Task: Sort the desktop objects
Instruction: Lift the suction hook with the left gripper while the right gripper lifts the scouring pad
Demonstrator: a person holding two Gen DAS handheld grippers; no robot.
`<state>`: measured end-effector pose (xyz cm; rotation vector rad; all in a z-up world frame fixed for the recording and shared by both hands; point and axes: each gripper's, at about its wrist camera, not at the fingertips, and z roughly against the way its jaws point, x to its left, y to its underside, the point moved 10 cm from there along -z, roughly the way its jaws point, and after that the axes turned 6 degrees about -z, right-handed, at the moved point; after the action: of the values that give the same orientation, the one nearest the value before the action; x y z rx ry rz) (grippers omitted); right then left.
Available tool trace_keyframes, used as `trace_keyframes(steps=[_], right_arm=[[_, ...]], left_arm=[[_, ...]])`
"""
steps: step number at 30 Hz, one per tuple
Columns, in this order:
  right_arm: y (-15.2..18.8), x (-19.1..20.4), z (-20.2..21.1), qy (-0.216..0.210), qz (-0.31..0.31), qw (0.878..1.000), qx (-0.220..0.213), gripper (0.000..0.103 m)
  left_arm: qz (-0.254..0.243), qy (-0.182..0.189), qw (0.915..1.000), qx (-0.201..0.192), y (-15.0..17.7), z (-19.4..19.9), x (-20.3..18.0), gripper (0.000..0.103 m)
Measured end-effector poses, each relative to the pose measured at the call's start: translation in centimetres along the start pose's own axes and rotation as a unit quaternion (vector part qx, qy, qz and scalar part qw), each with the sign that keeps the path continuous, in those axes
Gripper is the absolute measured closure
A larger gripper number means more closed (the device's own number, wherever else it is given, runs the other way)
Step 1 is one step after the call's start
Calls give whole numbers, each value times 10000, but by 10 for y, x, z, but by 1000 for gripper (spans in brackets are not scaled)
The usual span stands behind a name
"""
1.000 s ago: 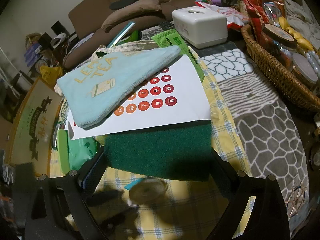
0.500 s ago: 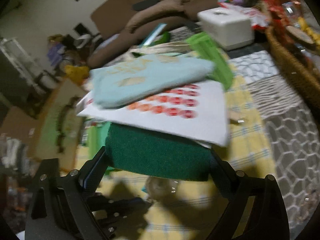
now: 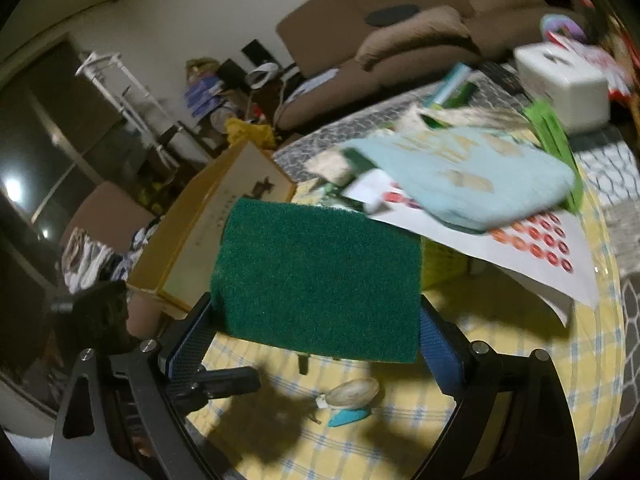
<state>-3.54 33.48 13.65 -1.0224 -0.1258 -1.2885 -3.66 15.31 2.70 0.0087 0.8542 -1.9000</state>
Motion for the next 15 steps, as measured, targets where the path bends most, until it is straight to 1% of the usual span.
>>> trace_keyframes(steps=[3, 7, 8, 9, 10, 11, 12, 15], right_arm=[[3, 9, -11, 132, 90, 9998, 92, 8], [8, 11, -23, 342, 181, 9990, 222, 8], [9, 12, -26, 365, 195, 9988, 244, 8], [10, 12, -26, 369, 202, 9988, 254, 8], [11, 13, -27, 370, 210, 9987, 271, 8], [12, 14, -28, 368, 219, 9987, 282, 8], [13, 15, -29, 362, 233, 9987, 287, 8], [14, 13, -29, 372, 225, 9986, 318, 8]], left_arm=[[-27, -107, 9999, 80, 6, 4, 9, 103], [-115, -315, 9988, 345, 26, -13, 16, 100], [-146, -332, 9986, 392, 31, -20, 14, 98], [-182, -345, 9982, 448, 36, -27, 14, 92], [-221, -367, 9979, 486, 39, -34, 13, 88], [-255, -372, 9977, 514, 43, -39, 12, 82], [-287, -392, 9973, 552, 45, -45, 11, 79], [-455, -484, 9953, 698, 51, -62, 7, 79]])
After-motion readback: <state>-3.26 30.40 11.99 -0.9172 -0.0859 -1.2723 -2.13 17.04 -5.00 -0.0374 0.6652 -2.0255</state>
